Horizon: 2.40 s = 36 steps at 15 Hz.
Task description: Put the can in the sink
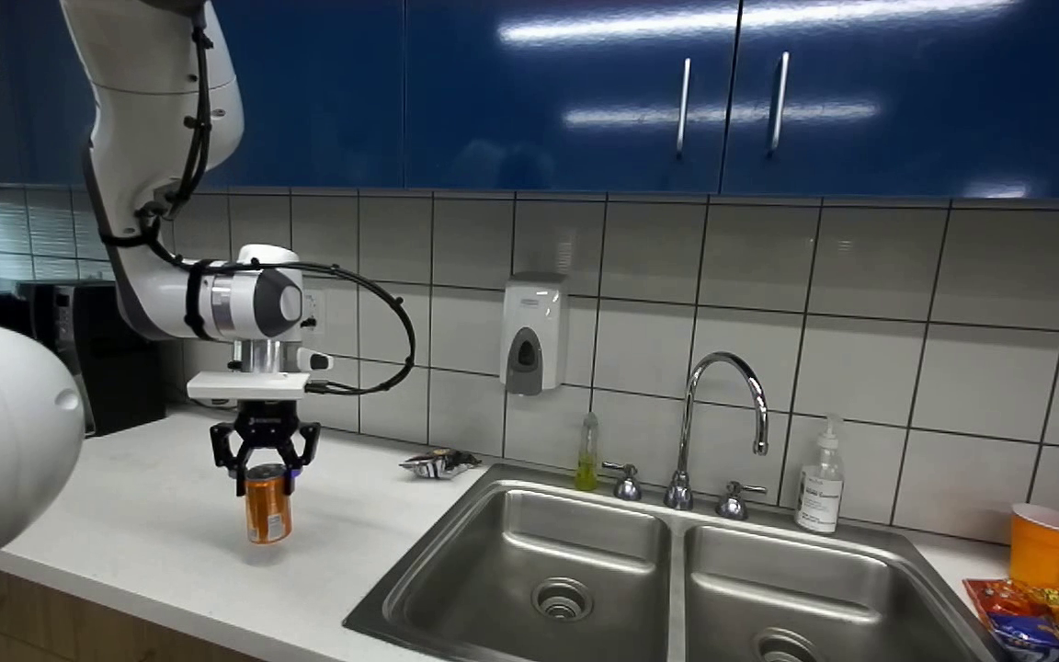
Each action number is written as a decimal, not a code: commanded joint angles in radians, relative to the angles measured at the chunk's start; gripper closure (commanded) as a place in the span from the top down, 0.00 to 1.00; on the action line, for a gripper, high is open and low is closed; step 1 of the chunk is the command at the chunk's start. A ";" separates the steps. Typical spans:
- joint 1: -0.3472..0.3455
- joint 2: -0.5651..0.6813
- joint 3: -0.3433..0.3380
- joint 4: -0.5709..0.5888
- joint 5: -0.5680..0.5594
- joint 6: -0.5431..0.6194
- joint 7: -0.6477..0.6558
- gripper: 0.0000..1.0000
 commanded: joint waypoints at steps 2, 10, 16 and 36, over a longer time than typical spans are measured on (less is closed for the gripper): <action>-0.023 -0.111 0.004 -0.092 0.024 -0.004 0.028 0.38; -0.070 -0.177 -0.042 -0.169 0.025 0.001 0.042 0.38; -0.113 -0.201 -0.087 -0.200 0.023 0.005 0.042 0.38; -0.271 -0.167 -0.240 -0.176 0.028 0.024 0.001 0.38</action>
